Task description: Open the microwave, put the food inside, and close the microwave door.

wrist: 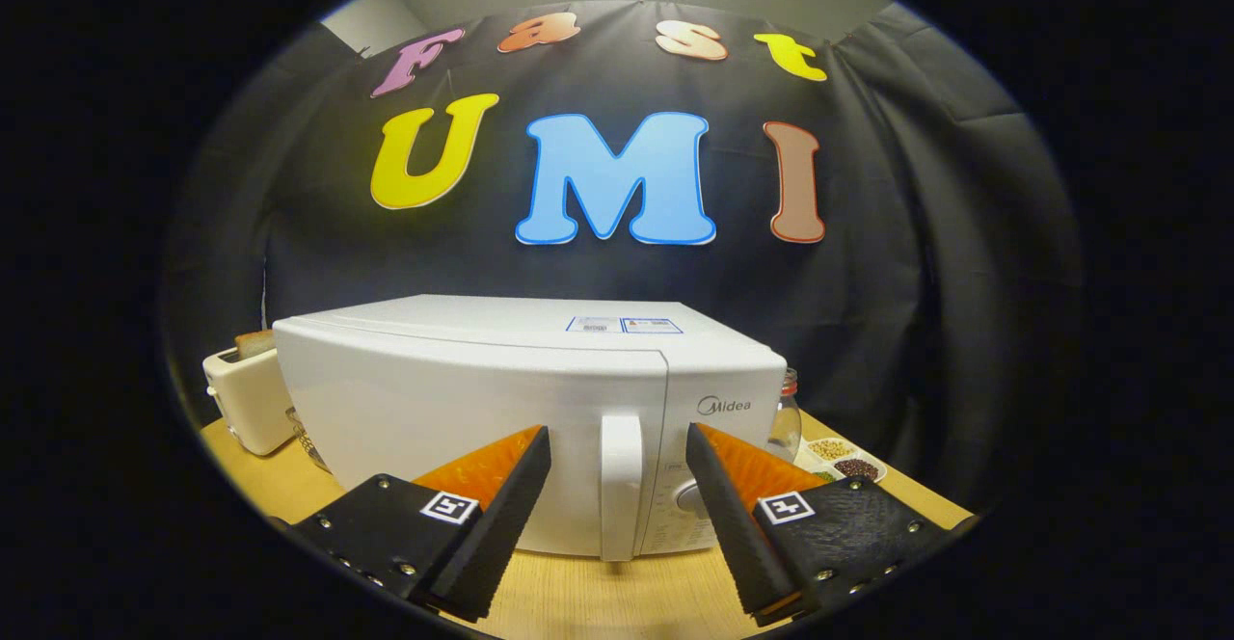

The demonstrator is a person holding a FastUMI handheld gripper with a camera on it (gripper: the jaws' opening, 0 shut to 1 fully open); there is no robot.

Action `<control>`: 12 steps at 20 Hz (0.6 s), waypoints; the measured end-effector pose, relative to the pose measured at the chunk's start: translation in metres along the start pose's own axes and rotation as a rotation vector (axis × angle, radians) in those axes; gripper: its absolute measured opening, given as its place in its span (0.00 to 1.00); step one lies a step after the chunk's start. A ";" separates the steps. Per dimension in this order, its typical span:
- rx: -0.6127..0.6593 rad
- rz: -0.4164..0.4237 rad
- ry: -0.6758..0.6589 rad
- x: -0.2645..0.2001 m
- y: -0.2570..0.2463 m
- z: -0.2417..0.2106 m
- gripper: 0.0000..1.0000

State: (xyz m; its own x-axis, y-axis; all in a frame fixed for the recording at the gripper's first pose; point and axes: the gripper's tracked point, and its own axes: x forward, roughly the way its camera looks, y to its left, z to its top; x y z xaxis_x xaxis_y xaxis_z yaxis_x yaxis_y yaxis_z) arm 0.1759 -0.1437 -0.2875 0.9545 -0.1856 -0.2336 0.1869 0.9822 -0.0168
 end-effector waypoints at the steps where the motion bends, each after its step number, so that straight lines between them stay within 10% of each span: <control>1: -0.005 -0.003 0.003 0.002 -0.001 -0.007 0.88; 6: -0.006 0.012 0.019 0.011 0.001 -0.029 0.86; 12: 0.015 0.015 0.040 0.017 0.006 -0.044 0.44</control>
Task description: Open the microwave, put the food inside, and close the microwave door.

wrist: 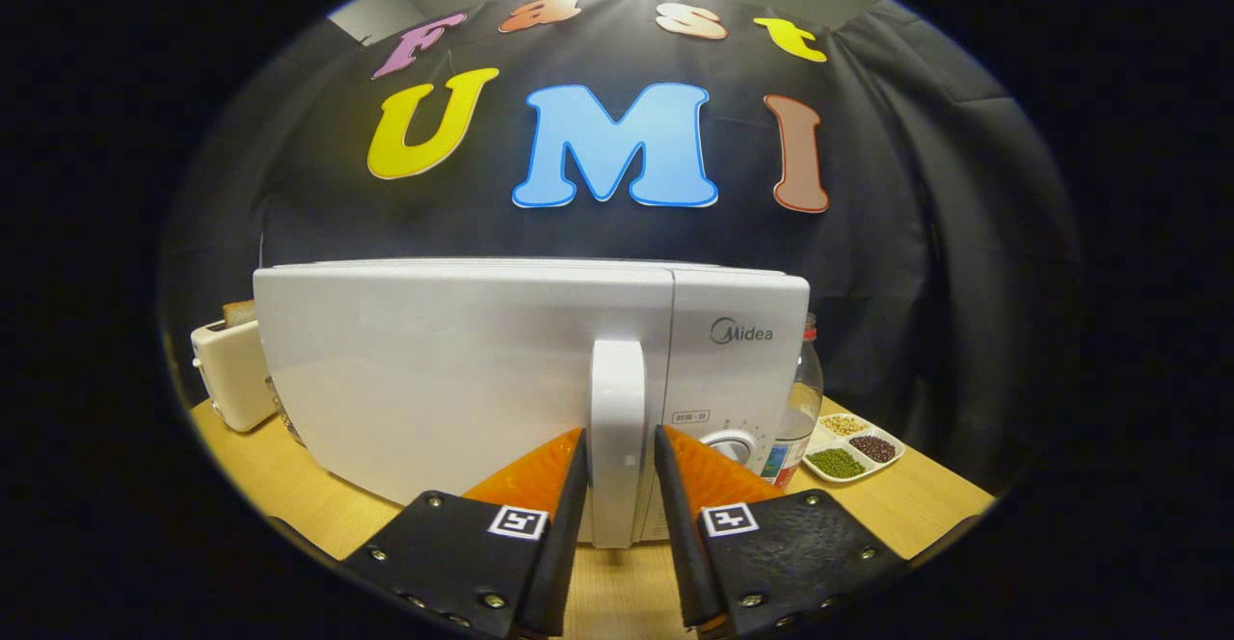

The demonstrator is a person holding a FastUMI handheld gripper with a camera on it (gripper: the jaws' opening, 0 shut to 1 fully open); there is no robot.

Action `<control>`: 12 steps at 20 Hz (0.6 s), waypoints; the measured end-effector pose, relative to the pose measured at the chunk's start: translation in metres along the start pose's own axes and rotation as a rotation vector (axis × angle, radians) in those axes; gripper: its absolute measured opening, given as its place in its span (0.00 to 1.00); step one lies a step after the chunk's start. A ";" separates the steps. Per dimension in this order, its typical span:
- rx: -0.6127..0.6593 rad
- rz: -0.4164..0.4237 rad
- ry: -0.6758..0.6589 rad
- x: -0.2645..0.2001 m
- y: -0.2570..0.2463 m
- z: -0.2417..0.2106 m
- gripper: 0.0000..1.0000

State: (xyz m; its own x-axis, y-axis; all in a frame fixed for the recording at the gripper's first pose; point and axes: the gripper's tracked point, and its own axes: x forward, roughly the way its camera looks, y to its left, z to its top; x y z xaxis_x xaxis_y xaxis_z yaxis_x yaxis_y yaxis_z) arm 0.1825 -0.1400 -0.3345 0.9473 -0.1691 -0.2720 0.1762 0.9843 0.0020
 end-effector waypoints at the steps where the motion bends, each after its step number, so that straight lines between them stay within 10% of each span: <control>1: 0.003 0.000 0.000 -0.004 -0.001 0.002 0.31; 12: 0.060 0.009 0.025 -0.017 0.002 0.000 0.11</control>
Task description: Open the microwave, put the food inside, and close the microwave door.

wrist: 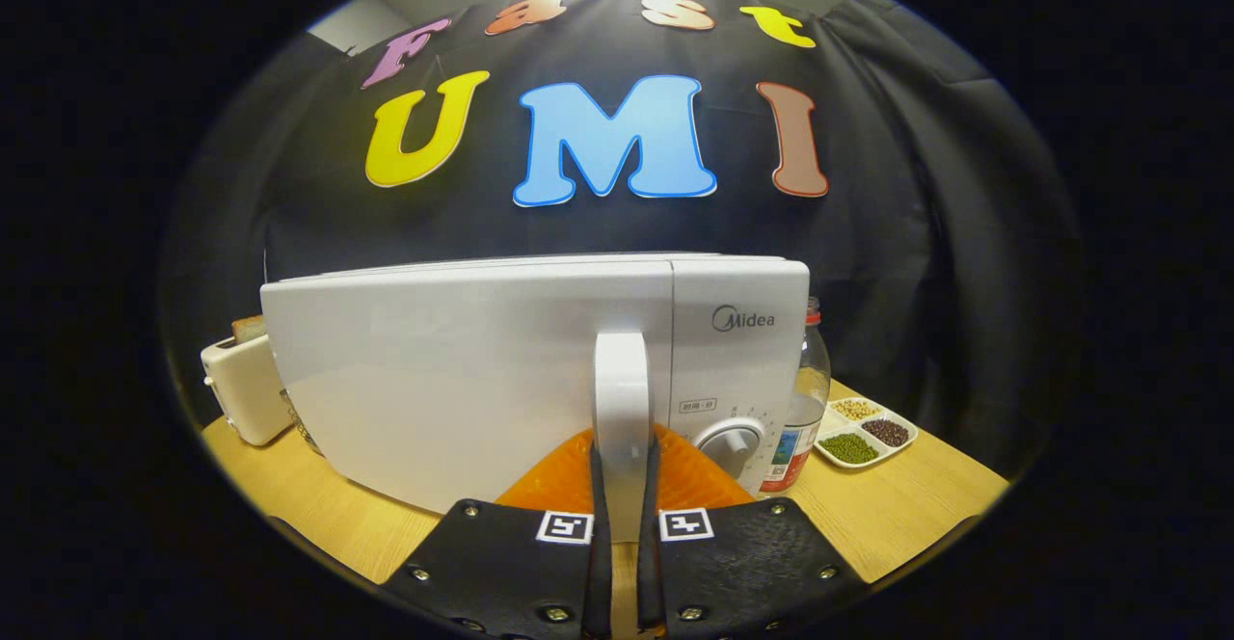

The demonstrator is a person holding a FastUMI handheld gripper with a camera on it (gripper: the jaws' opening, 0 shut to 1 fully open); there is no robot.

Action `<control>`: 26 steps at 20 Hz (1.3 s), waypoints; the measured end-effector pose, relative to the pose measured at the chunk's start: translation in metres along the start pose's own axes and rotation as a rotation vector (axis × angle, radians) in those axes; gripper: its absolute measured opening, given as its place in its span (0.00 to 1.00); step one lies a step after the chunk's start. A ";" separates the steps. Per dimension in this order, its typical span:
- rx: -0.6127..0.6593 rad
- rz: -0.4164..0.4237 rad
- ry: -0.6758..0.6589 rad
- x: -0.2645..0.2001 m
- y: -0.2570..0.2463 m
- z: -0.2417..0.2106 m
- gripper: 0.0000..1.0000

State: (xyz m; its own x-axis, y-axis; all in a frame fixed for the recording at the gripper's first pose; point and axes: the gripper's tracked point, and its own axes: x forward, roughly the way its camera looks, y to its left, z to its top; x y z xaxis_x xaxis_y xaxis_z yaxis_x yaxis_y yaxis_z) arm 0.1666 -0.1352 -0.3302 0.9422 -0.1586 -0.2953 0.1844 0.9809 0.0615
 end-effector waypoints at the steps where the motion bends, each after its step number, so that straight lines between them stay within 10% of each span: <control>1: -0.025 -0.008 -0.002 -0.014 0.000 -0.002 0.11; 21: -0.008 0.395 -0.023 -0.245 0.192 -0.047 0.10; 26: -0.077 0.241 -0.115 -0.261 0.245 -0.052 0.09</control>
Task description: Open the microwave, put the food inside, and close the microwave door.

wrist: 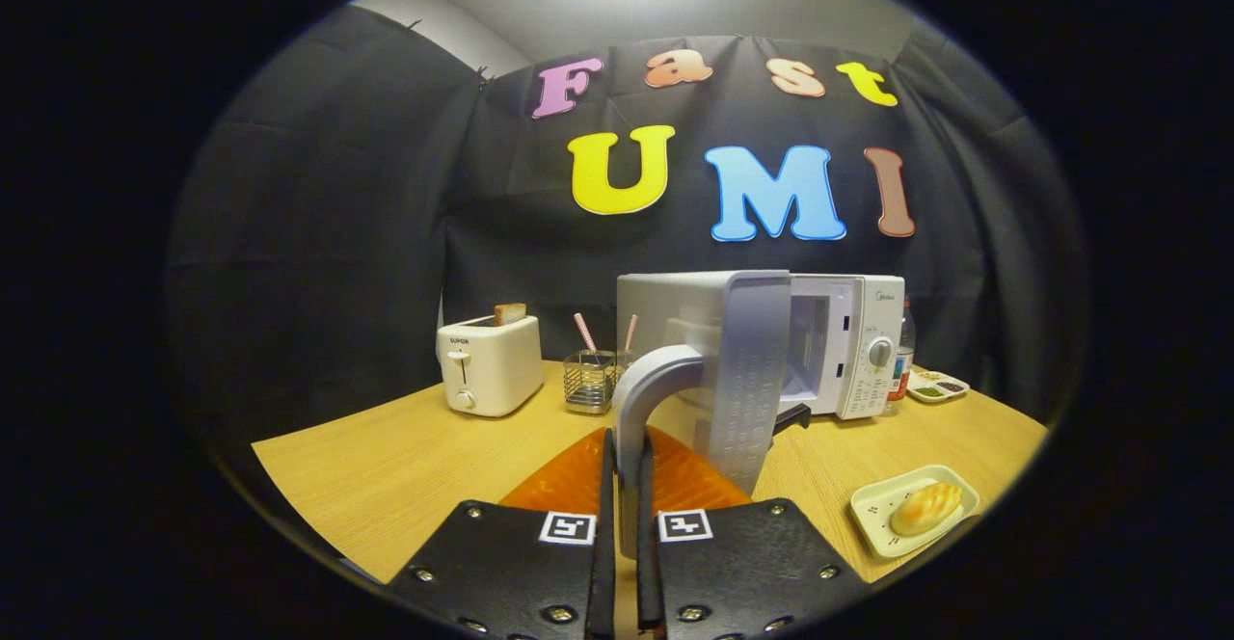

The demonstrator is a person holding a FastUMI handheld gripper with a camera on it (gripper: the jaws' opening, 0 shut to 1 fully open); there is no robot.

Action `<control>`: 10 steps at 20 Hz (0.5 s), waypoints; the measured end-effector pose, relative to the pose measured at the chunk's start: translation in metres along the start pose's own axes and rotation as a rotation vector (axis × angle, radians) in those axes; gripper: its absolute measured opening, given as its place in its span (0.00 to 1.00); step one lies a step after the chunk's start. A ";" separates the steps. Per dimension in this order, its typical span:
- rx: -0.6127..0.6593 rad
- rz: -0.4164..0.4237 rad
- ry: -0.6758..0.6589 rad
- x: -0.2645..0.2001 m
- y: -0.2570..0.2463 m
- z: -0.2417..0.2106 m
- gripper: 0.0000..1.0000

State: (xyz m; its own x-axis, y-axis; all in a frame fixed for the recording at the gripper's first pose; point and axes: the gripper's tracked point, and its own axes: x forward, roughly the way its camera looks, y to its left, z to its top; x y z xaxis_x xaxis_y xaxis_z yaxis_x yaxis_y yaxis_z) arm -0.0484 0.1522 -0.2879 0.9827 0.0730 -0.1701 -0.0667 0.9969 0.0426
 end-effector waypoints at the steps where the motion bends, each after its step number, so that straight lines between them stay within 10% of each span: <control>1: 0.009 -0.031 -0.008 0.002 0.011 0.000 0.09; 8: 0.009 -0.204 -0.102 0.014 0.078 0.003 0.10; 10: -0.023 -0.223 -0.099 0.019 0.085 0.001 0.28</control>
State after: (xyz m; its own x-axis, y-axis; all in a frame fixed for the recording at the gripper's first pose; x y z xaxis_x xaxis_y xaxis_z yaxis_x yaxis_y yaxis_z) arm -0.0356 0.2382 -0.2865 0.9856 -0.1511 -0.0755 0.1509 0.9885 -0.0075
